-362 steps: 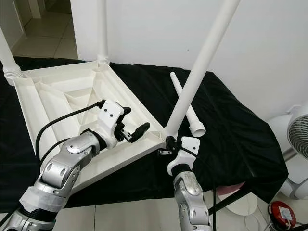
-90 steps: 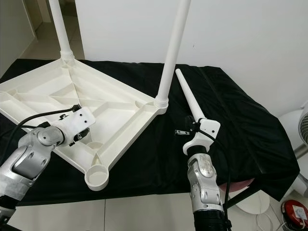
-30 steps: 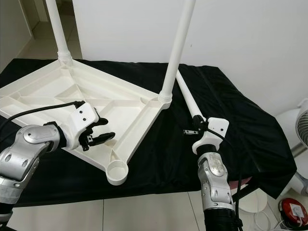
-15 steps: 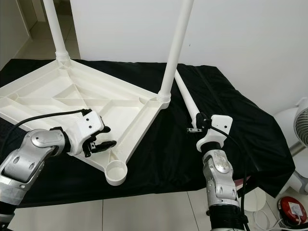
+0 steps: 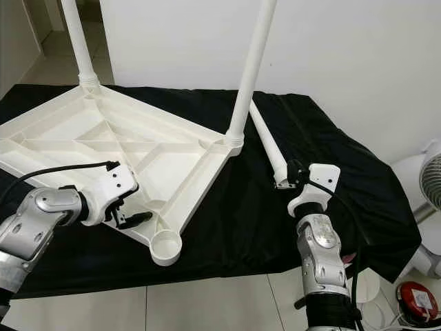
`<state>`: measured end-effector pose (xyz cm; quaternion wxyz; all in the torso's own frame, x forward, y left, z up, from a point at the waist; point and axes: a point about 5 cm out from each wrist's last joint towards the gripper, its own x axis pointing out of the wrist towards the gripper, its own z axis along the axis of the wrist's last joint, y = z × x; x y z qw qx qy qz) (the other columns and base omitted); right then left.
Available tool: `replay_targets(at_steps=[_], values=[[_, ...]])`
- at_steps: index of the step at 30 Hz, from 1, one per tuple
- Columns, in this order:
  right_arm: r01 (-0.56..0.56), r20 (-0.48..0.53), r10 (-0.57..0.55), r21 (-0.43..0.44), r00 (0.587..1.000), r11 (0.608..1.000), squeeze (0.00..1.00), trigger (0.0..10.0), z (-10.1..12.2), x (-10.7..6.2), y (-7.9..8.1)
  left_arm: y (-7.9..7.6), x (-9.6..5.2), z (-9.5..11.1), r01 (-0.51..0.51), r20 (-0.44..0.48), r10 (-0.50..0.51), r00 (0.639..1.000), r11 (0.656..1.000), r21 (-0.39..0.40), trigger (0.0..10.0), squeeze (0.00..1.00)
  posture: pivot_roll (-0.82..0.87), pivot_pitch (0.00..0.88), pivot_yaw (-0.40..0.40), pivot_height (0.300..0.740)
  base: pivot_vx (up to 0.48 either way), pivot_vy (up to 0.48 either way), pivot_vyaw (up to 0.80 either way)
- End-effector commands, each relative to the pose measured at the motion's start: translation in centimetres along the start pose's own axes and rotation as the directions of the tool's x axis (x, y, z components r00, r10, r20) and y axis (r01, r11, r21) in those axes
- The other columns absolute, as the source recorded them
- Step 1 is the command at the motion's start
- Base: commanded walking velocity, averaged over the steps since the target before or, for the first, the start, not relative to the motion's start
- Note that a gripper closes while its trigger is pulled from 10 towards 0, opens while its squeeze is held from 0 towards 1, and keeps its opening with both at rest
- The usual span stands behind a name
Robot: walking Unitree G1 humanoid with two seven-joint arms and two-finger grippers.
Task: Building children table
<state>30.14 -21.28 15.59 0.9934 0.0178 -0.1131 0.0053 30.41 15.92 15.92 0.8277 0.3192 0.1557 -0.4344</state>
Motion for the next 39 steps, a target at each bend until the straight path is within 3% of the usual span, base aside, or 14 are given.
replay_targets(at_steps=[1, 12, 17, 27, 33, 35, 37, 39], values=[[0.007, 0.014, -0.006, -0.023, 1.0, 1.0, 0.0, 10.0, 0.4, 0.3, -0.6, -0.3, 0.6, -0.4, 0.029, -0.032, -0.028, 0.999, 0.999, 0.027, 10.0, 0.0, -0.06, 0.0, -0.087, 0.74, 0.0, 0.0, 0.0], [0.006, 0.027, -0.005, -0.043, 1.0, 0.999, 0.0, 10.0, 0.5, 0.2, -1.1, -1.6, 2.0, -0.2, 0.129, -0.032, -0.127, 0.991, 0.989, 0.066, 10.0, 0.0, -0.07, 0.0, -0.061, 0.74, 0.0, 0.0, 0.0], [-0.001, 0.026, 0.003, -0.053, 1.0, 0.999, 0.0, 10.0, 0.4, 0.3, -1.0, -3.5, 2.3, -0.4, 0.29, -0.061, -0.285, 0.957, 0.951, 0.105, 10.0, 0.0, -0.06, 0.0, -0.052, 0.74, 0.0, 0.0, 0.0], [-0.007, 0.021, 0.008, -0.052, 1.0, 0.999, 0.0, 10.0, 0.1, 0.0, -0.7, -3.9, 2.4, 0.4, 0.331, -0.004, -0.332, 0.943, 0.939, 0.094, 10.0, 0.0, -0.06, 0.0, -0.039, 0.74, 0.0, 0.0, 0.0], [-0.009, 0.019, 0.01, -0.054, 1.0, 0.999, 0.0, 10.0, -0.1, -0.2, -0.7, -5.0, 2.4, 0.6, 0.394, 0.027, -0.395, 0.918, 0.918, 0.047, 10.0, 0.0, -0.06, 0.0, -0.032, 0.74, 0.0, 0.0, 0.0], [-0.009, 0.019, 0.01, -0.058, 1.0, 0.998, 0.0, 10.0, -0.1, -0.2, -0.8, -4.6, 2.7, 0.7, 0.36, 0.029, -0.359, 0.933, 0.933, -0.002, 10.0, 0.0, -0.06, 0.0, -0.032, 0.74, 0.0, 0.0, 0.0], [-0.009, 0.019, 0.01, -0.058, 1.0, 0.998, 0.0, 10.0, -0.1, -0.2, -0.8, -4.6, 2.7, 0.7, 0.36, 0.029, -0.359, 0.933, 0.933, -0.002, 10.0, 0.0, -0.06, 0.0, -0.032, 0.74, 0.0, 0.0, 0.0], [-0.011, 0.019, 0.012, -0.06, 1.0, 0.998, 0.0, 10.0, -0.1, -0.1, -0.7, -3.4, 3.1, 0.9, 0.292, 0.023, -0.291, 0.956, 0.953, -0.078, 10.0, 0.0, -0.06, 0.0, -0.034, 0.74, 0.0, 0.0, 0.0]])
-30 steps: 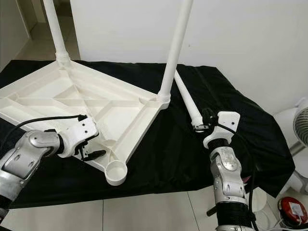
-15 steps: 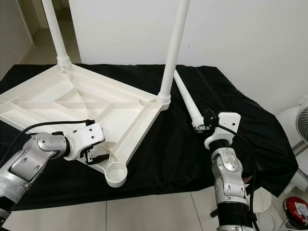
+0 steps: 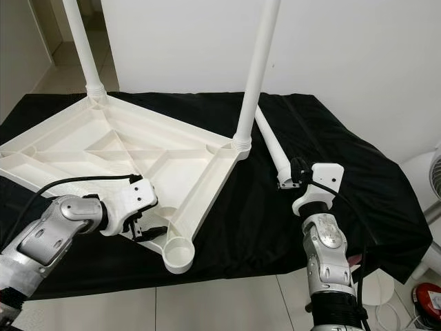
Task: Building children table
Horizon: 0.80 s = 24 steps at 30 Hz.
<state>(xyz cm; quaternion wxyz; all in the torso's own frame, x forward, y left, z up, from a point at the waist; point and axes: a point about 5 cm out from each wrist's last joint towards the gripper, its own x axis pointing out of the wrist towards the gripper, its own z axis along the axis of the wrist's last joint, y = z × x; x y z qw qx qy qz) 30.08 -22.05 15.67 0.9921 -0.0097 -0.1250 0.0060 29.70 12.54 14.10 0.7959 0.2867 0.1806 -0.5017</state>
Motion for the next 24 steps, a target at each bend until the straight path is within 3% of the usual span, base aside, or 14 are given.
replay_targets(at_steps=[1, 6, 12, 20, 21, 22, 24], values=[[-0.005, -0.004, 0.005, -0.006, 1.0, 1.0, 0.0, 10.0, -0.2, 0.1, 0.1, -0.2, 0.5, 0.0, 0.108, -0.01, -0.109, 0.994, 0.991, -0.075, 10.0, 0.0, -0.06, 0.0, -0.034, 0.74, 0.0, 0.0, 0.0], [-0.017, 0.002, 0.017, -0.008, 1.0, 1.0, 0.0, 10.0, -0.1, 0.3, 0.4, 0.9, 0.7, -0.2, 0.045, -0.06, -0.055, 0.997, 0.987, -0.157, 10.0, 0.0, -0.05, 0.0, -0.025, 0.74, 0.0, 0.0, 0.0], [-0.02, 0.012, 0.02, -0.008, 1.0, 1.0, 0.0, 10.0, 0.1, 0.6, 0.5, 1.4, 0.8, -0.7, 0.01, -0.111, -0.025, 0.994, 0.991, -0.132, 10.0, 0.0, -0.05, 0.0, -0.015, 0.74, 0.0, 0.0, 0.0], [-0.017, 0.02, 0.017, -0.012, 1.0, 1.0, 0.0, 10.0, 0.3, 0.7, 0.5, 1.0, 0.8, -0.3, 0.086, -0.121, -0.094, 0.988, 0.994, -0.069, 10.0, 0.0, -0.05, 0.0, -0.003, 0.74, 0.0, 0.0, 0.0], [-0.016, 0.022, 0.016, -0.013, 1.0, 1.0, 0.0, 10.0, 0.3, 0.7, 0.4, 0.7, 0.8, -0.1, 0.108, -0.114, -0.114, 0.987, 0.992, -0.059, 6.3, 0.0, -0.05, 0.0, -0.001, 0.74, 0.0, 0.0, 0.0], [-0.015, 0.023, 0.016, -0.014, 1.0, 1.0, 0.0, 10.0, 0.3, 0.8, 0.4, 0.6, 0.8, 0.0, 0.12, -0.111, -0.126, 0.986, 0.991, -0.056, 4.7, 0.0, -0.05, 0.0, -0.001, 0.74, 0.0, 0.0, 0.0], [-0.014, 0.024, 0.015, -0.015, 1.0, 1.0, 0.0, 10.0, 0.4, 0.8, 0.4, 0.6, 0.9, 0.1, 0.127, -0.108, -0.133, 0.985, 0.99, -0.058, 4.7, 0.0, -0.06, 0.0, 0.001, 0.74, 0.0, 0.0, 0.0]])
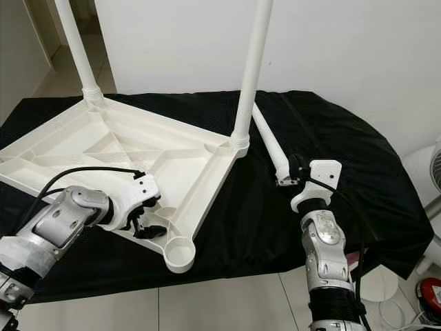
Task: Building children table
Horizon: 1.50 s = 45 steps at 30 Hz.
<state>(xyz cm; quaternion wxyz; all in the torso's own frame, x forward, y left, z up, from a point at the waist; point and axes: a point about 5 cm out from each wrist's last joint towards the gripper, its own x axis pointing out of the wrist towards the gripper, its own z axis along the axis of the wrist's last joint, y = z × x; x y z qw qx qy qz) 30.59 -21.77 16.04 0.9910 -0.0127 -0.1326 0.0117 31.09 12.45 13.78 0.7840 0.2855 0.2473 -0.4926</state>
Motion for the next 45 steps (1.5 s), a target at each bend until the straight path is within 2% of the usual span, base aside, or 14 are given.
replay_targets(at_steps=[1, 19, 20, 21, 22, 24, 25, 26, 30, 31, 32, 34, 35, 45], values=[[-0.001, 0.01, 0.001, -0.011, 1.0, 1.0, 0.0, 10.0, 0.2, 0.2, 0.0, -0.6, 0.1, 0.4, 0.096, 0.004, -0.096, 0.995, 0.995, 0.019, 0.1, 0.0, -0.06, 0.0, 0.001, 0.74, 0.0, 0.0, 0.0], [0.007, 0.027, -0.006, -0.011, 1.0, 1.0, 0.0, 10.0, 0.4, 0.8, -0.1, -1.6, 1.4, 2.0, 0.068, 0.086, -0.069, 0.994, 0.998, 0.015, 0.0, 0.0, -0.05, 0.0, 0.002, 0.74, 0.0, 0.0, 0.0], [0.008, 0.029, -0.007, -0.01, 1.0, 1.0, 0.0, 10.0, 0.5, 0.8, -0.1, -1.6, 1.5, 2.2, 0.058, 0.094, -0.058, 0.994, 0.998, 0.008, 0.6, 0.0, -0.05, 0.0, 0.002, 0.74, 0.0, 0.0, 0.0], [0.009, 0.03, -0.008, -0.008, 1.0, 1.0, 0.0, 10.0, 0.5, 0.9, -0.1, -1.5, 1.7, 2.4, 0.035, 0.104, -0.036, 0.994, 0.999, 0.003, 0.4, 0.0, -0.05, 0.0, 0.003, 0.74, 0.0, 0.0, 0.0], [0.01, 0.031, -0.009, -0.007, 0.999, 1.0, 0.0, 10.0, 0.5, 0.9, 0.0, -1.3, 1.9, 2.7, 0.006, 0.117, -0.005, 0.993, 1.0, -0.009, 2.6, 0.0, -0.05, 0.0, 0.002, 0.74, 0.0, 0.0, 0.0], [0.01, 0.031, -0.009, -0.007, 0.999, 1.0, 0.0, 10.0, 0.5, 0.9, 0.0, -1.3, 1.9, 2.7, 0.006, 0.117, -0.005, 0.993, 1.0, -0.009, 2.6, 0.0, -0.05, 0.0, 0.002, 0.74, 0.0, 0.0, 0.0], [0.013, 0.033, -0.012, -0.004, 0.999, 1.0, 0.0, 10.0, 0.4, 1.0, 0.1, -0.8, 2.2, 3.5, -0.058, 0.155, 0.063, 0.986, 0.998, -0.036, 4.6, 0.0, -0.05, 0.0, 0.001, 0.74, 0.0, 0.0, 0.0], [0.015, 0.034, -0.015, -0.001, 0.999, 1.0, 0.0, 10.0, 0.4, 1.0, 0.1, -0.6, 2.3, 3.9, -0.082, 0.176, 0.089, 0.98, 0.995, -0.05, 3.3, 0.0, -0.05, 0.0, -0.001, 0.74, 0.0, 0.0, 0.0], [0.017, 0.035, -0.017, 0.001, 0.999, 1.0, 0.0, 10.0, 0.4, 1.0, 0.2, -0.4, 2.4, 4.5, -0.113, 0.198, 0.125, 0.972, 0.991, -0.07, 3.7, 0.0, -0.05, 0.0, -0.002, 0.74, 0.0, 0.0, 0.0], [0.018, 0.036, -0.018, 0.003, 0.999, 1.0, 0.0, 10.0, 0.4, 1.1, 0.3, -0.3, 2.5, 4.6, -0.127, 0.203, 0.141, 0.969, 0.989, -0.082, 6.9, 0.0, -0.05, 0.0, -0.002, 0.74, 0.0, 0.0, 0.0], [0.018, 0.038, -0.018, 0.005, 0.999, 1.0, 0.0, 10.0, 0.4, 1.1, 0.4, 0.0, 2.7, 4.8, -0.162, 0.204, 0.178, 0.963, 0.982, -0.093, 4.5, 0.0, -0.05, 0.0, -0.005, 0.74, 0.0, 0.0, 0.0], [0.018, 0.039, -0.018, 0.007, 0.999, 1.0, 0.0, 10.0, 0.5, 1.2, 0.5, 0.2, 2.8, 4.9, -0.186, 0.204, 0.203, 0.958, 0.977, -0.1, 4.5, 0.0, -0.05, 0.0, -0.005, 0.74, 0.0, 0.0, 0.0], [0.018, 0.04, -0.018, 0.01, 0.999, 1.0, 0.0, 10.0, 0.4, 1.2, 0.7, 0.3, 2.9, 5.0, -0.211, 0.205, 0.227, 0.952, 0.972, -0.098, 10.0, 0.0, -0.05, 0.0, -0.006, 0.74, 0.0, 0.0, 0.0], [0.02, 0.029, -0.021, 0.04, 0.999, 0.999, 0.0, 10.0, 0.2, 1.4, 1.5, 0.7, 2.4, 5.0, -0.266, 0.231, 0.259, 0.938, 0.964, -0.004, 10.0, 0.0, -0.05, 0.0, -0.012, 0.74, 0.0, 0.0, 0.0]])
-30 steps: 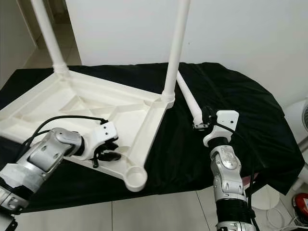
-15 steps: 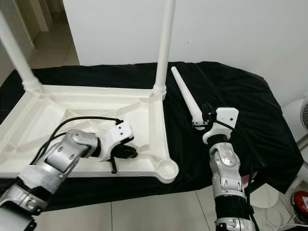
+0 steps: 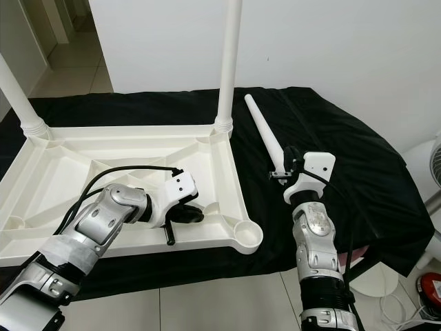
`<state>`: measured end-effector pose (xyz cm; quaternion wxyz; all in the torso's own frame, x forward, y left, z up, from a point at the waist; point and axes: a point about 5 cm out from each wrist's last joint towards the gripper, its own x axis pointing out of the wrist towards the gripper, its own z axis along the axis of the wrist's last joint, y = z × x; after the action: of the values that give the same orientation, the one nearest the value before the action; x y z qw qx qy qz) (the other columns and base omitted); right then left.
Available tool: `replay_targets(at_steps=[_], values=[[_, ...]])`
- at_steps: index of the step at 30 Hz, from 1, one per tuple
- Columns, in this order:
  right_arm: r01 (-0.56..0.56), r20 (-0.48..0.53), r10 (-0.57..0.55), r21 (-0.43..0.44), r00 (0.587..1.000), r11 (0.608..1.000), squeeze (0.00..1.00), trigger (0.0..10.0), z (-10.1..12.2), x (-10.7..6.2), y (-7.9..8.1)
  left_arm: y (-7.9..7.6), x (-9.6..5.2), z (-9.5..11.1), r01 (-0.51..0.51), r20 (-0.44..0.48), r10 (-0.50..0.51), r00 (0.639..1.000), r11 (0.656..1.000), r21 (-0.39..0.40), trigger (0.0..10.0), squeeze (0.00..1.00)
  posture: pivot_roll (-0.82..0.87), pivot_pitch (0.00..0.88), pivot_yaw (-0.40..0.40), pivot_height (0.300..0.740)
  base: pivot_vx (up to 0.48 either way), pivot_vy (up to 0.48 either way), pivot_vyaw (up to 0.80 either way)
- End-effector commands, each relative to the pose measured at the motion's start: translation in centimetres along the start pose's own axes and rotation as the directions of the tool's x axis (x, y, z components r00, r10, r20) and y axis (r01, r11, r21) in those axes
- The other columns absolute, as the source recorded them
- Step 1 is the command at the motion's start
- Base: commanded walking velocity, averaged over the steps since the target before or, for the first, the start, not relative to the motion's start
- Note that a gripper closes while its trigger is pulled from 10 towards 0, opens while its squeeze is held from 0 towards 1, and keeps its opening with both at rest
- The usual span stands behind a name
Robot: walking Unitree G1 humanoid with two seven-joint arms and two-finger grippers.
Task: Building children table
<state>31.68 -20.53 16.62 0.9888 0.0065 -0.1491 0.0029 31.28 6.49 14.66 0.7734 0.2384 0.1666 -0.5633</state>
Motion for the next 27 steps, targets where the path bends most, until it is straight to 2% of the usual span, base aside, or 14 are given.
replay_targets(at_steps=[1, 2, 4, 5, 8, 9, 14, 15, 17, 19, 21, 24, 27], values=[[0.002, -0.011, -0.002, 0.01, 1.0, 1.0, 0.0, 10.0, -0.2, 0.2, 0.4, 2.3, -1.3, 0.5, -0.358, 0.041, 0.358, 0.933, 0.934, -0.012, 10.0, 0.3, -0.05, 0.0, -0.017, 0.74, 0.0, 0.0, 0.0], [0.004, -0.016, -0.004, 0.013, 1.0, 1.0, 0.0, 10.0, -0.3, 0.2, 0.4, 2.4, -1.4, 0.6, -0.358, 0.055, 0.359, 0.932, 0.933, -0.037, 10.0, 0.3, -0.04, 0.0, -0.021, 0.74, 0.0, 0.0, 0.0], [0.004, -0.016, -0.004, 0.013, 1.0, 1.0, 0.0, 10.0, -0.3, 0.2, 0.4, 2.4, -1.4, 0.6, -0.358, 0.055, 0.359, 0.932, 0.933, -0.037, 10.0, 0.3, -0.04, 0.0, -0.021, 0.74, 0.0, 0.0, 0.0], [0.011, -0.021, -0.011, 0.019, 1.0, 1.0, 0.0, 10.0, -0.4, 0.3, 0.4, 2.1, -1.5, 0.8, -0.341, 0.078, 0.344, 0.936, 0.939, -0.052, 10.0, 1.0, -0.04, 0.0, -0.026, 0.74, 0.0, 0.0, 0.0], [0.023, -0.051, -0.022, 0.02, 0.998, 1.0, 0.0, 10.0, -0.6, 0.7, 0.3, 0.9, -1.7, 1.9, -0.274, 0.145, 0.27, 0.952, 0.962, 0.005, 10.0, 1.0, -0.04, 0.0, -0.034, 0.74, 0.0, 0.0, 0.0], [0.029, -0.057, -0.028, 0.019, 0.998, 0.999, 0.0, 10.0, -0.7, 0.9, 0.0, 0.9, -1.8, 2.2, -0.275, 0.162, 0.273, 0.948, 0.961, -0.008, 10.0, 0.0, -0.03, 0.0, -0.048, 0.74, 0.0, 0.0, 0.0], [0.048, -0.076, -0.048, 0.005, 0.996, 0.999, 0.0, 10.0, -0.8, 1.5, -0.5, 0.9, -2.1, 2.7, -0.281, 0.197, 0.283, 0.939, 0.959, -0.042, 10.0, 0.0, -0.03, 0.0, -0.057, 0.74, 0.0, 0.0, 0.0], [0.058, -0.092, -0.058, -0.012, 0.994, 0.998, 0.0, 10.0, -0.9, 1.9, -1.0, 0.9, -2.2, 3.0, -0.289, 0.223, 0.301, 0.927, 0.954, -0.084, 10.0, 0.0, -0.03, 0.0, -0.065, 0.74, 0.0, 0.0, 0.0], [0.062, -0.1, -0.064, -0.019, 0.993, 0.998, 0.0, 10.0, -1.0, 2.0, -1.2, 0.9, -2.2, 3.2, -0.293, 0.235, 0.312, 0.921, 0.95, -0.109, 10.0, 0.0, -0.03, 0.0, -0.066, 0.74, 0.0, 0.0, 0.0], [0.084, -0.119, -0.088, -0.032, 0.989, 0.996, 0.0, 10.0, -1.2, 2.3, -1.6, 1.2, -2.3, 3.6, -0.335, 0.256, 0.363, 0.896, 0.931, -0.147, 10.0, 0.0, -0.02, 0.0, -0.067, 0.74, 0.0, 0.0, 0.0], [0.084, -0.119, -0.088, -0.032, 0.989, 0.996, 0.0, 10.0, -1.2, 2.3, -1.6, 1.2, -2.3, 3.6, -0.335, 0.256, 0.363, 0.896, 0.931, -0.147, 10.0, 0.0, -0.02, 0.0, -0.067, 0.74, 0.0, 0.0, 0.0], [0.136, -0.149, -0.144, -0.062, 0.978, 0.989, 0.0, 10.0, -1.3, 3.1, -2.6, 1.4, -1.9, 4.0, -0.39, 0.268, 0.454, 0.85, 0.883, -0.26, 10.0, 0.0, -0.02, 0.0, -0.064, 0.74, 0.0, 0.0, 0.0], [0.169, -0.177, -0.181, -0.084, 0.967, 0.982, 0.0, 10.0, -1.6, 3.4, -3.3, 0.8, -1.2, 4.6, -0.402, 0.279, 0.479, 0.832, 0.868, -0.291, 10.0, 0.0, -0.02, 0.0, -0.059, 0.74, 0.0, 0.0, 0.0]])
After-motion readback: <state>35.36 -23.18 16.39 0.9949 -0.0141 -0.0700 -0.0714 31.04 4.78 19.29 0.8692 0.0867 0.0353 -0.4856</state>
